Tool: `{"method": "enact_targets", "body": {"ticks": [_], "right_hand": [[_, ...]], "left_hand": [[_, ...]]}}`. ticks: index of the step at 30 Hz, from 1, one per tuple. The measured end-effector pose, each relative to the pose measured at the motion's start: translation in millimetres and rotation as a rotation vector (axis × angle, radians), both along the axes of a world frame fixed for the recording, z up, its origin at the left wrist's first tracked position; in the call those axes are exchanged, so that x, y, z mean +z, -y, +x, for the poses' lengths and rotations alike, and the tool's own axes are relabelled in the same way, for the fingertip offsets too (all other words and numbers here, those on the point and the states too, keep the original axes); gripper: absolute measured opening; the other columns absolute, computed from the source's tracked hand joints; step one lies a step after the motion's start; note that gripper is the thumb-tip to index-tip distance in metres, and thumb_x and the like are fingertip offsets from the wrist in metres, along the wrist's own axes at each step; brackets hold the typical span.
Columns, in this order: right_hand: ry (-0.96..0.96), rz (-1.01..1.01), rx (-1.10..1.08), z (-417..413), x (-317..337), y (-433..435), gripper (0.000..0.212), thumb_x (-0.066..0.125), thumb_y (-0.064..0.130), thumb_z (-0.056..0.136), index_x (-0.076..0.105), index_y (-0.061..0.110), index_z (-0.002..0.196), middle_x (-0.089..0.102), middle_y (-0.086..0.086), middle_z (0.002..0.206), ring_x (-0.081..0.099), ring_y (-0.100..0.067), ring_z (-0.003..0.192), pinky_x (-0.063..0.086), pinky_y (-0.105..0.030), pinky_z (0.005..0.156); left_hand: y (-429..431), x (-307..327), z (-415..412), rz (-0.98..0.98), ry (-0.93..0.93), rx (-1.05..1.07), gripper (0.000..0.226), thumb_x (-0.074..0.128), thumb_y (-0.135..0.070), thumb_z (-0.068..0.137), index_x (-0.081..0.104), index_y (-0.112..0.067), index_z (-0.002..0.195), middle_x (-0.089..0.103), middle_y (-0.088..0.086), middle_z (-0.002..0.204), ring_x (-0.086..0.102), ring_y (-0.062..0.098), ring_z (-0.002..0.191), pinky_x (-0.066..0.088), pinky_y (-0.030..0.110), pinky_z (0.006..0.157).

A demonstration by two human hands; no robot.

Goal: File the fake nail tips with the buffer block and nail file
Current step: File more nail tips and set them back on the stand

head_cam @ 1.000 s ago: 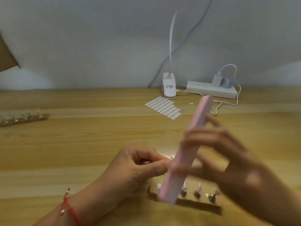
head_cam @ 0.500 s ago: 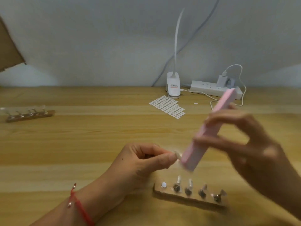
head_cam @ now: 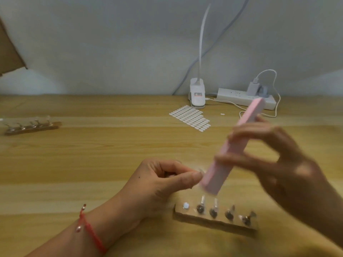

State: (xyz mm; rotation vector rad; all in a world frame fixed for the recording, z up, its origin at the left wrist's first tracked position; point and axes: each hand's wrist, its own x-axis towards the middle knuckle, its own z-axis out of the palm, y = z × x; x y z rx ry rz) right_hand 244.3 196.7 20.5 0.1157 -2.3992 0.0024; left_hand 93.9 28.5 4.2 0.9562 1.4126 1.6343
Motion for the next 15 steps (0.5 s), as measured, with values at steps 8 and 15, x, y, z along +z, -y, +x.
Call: {"method": "enact_targets", "body": {"ticks": [8, 15], "right_hand": [[0.137, -0.094, 0.304, -1.5, -17.9, 43.6, 0.031, 0.070, 0.003, 0.086, 0.068, 0.011, 0.115, 0.064, 0.006, 0.127, 0.051, -0.004, 0.127, 0.026, -0.039, 0.120], [-0.024, -0.016, 0.018, -0.5, 1.4, 2.6, 0.031, 0.048, 0.007, 0.097, 0.066, 0.022, 0.117, 0.060, -0.009, 0.116, 0.053, -0.022, 0.117, 0.039, -0.058, 0.109]], "left_hand": [[-0.3, -1.3, 0.1, -0.016, 0.064, 0.018, 0.012, 0.082, -0.015, 0.061, 0.074, -0.020, 0.054, 0.065, -0.008, 0.054, 0.058, -0.001, 0.047, 0.043, 0.009, 0.049], [2.1, -1.4, -3.5, -0.008, -0.007, -0.041, 0.013, 0.079, -0.032, 0.062, 0.071, -0.025, 0.055, 0.063, -0.012, 0.060, 0.057, -0.003, 0.057, 0.042, 0.006, 0.056]]}}
